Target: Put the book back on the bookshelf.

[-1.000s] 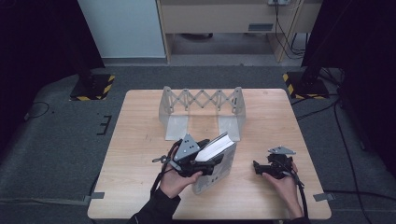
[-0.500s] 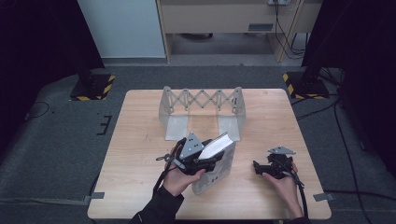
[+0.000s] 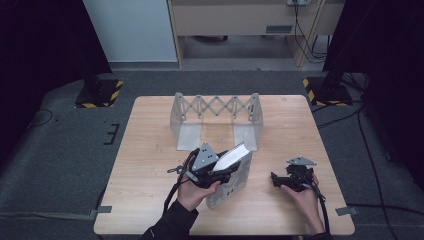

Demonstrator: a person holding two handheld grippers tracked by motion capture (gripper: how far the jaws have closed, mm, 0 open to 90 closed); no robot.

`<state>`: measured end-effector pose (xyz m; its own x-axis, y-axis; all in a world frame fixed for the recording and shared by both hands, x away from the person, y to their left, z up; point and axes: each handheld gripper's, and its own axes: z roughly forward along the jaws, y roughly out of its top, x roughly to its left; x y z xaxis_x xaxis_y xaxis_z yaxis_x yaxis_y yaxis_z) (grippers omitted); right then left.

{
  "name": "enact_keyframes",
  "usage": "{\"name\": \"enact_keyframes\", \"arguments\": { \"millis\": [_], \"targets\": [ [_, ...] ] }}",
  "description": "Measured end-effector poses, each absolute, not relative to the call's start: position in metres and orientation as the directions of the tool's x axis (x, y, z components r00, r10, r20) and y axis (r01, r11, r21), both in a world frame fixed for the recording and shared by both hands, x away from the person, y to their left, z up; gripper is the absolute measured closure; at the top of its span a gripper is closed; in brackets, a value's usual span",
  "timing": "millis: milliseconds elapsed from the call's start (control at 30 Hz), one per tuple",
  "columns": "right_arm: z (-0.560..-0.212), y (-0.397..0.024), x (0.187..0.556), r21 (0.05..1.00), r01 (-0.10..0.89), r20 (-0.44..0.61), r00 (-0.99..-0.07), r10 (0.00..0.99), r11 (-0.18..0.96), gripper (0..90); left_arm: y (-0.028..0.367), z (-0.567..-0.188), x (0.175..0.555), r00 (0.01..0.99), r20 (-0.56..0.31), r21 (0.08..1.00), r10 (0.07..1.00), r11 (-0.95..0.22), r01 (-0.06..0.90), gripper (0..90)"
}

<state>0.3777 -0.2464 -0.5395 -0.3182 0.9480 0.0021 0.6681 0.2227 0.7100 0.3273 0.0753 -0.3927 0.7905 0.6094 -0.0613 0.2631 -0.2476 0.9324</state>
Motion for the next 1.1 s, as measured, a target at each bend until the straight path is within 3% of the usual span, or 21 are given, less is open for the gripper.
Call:
{"name": "enact_keyframes", "arguments": {
  "millis": [700, 1100],
  "targets": [
    [-0.539, -0.246, 0.378, 0.708, 0.669, 0.004, -0.321, 0.947, 0.224, 2.3, 0.078, -0.386, 0.334, 0.753, -0.081, 0.919, 0.653, -0.243, 0.310, 52.1],
    [-0.539, -0.246, 0.378, 0.708, 0.670, 0.004, -0.321, 0.947, 0.224, 2.2, 0.113, -0.371, 0.335, 0.693, -0.104, 0.932, 0.713, -0.174, 0.318, 52.3]
  ]
}}
